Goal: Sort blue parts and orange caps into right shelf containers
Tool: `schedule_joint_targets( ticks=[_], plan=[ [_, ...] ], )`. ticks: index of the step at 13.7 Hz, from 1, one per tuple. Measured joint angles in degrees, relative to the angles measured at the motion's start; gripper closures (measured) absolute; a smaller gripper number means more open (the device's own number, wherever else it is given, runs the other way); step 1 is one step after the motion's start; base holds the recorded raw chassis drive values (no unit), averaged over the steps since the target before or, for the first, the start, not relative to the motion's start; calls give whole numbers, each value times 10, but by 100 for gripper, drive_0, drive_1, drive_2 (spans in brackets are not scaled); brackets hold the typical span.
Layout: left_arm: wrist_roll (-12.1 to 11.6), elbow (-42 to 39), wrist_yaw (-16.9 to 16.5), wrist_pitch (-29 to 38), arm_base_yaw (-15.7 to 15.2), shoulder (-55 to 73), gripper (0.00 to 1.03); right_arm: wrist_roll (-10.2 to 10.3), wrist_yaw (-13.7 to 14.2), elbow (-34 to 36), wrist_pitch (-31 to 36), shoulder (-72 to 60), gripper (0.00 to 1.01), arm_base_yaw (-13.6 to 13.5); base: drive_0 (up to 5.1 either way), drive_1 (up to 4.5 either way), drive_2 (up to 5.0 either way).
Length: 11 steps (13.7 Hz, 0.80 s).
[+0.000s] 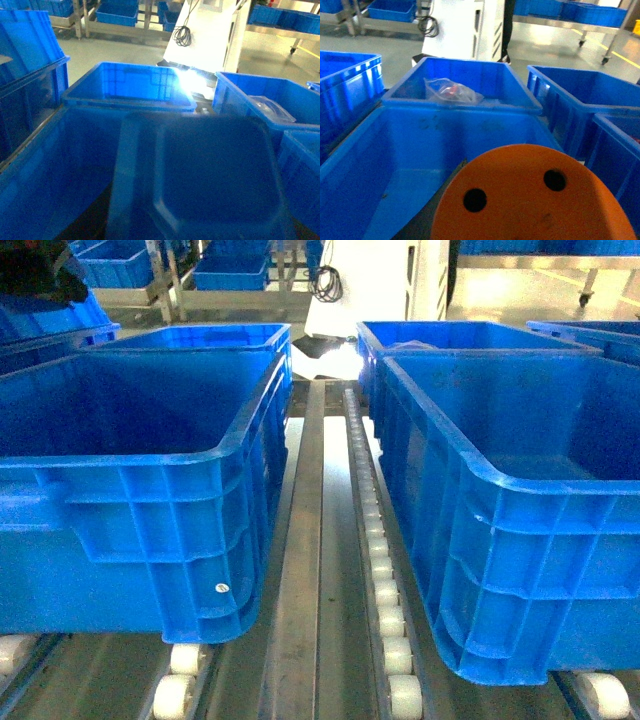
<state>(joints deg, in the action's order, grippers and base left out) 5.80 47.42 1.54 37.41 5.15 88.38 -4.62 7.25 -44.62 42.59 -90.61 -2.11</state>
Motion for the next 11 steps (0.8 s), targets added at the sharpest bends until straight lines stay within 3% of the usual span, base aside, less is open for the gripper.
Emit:
schedule_joint_targets(
  ticks=[2, 4, 5, 7, 8, 10, 11],
  plan=[
    [9, 18, 10, 3, 15, -15, 29, -10, 60, -34, 1, -42, 37, -10, 0, 0, 0],
    [8, 18, 23, 3, 19, -23, 3, -14, 65, -34, 7, -39, 11, -9, 0, 0, 0],
    [9, 17, 24, 1, 18, -20, 5, -14, 65, -34, 5, -39, 1, -9, 0, 0, 0],
    [9, 17, 25, 3, 16, -20, 5, -15, 65, -34, 5, -39, 3, -9, 0, 0, 0],
    [6, 17, 28, 1, 16, -20, 6, -7, 42, -29, 28, -39, 6, -6, 0, 0, 0],
    [-32, -51, 42, 35, 12, -57, 26, 26, -65, 58, 86, 12, 30, 16, 0, 0, 0],
    [-42, -105, 40, 55, 4, -90, 39, 33, -68, 105, 103, 44, 43, 23, 0, 0, 0]
  ],
)
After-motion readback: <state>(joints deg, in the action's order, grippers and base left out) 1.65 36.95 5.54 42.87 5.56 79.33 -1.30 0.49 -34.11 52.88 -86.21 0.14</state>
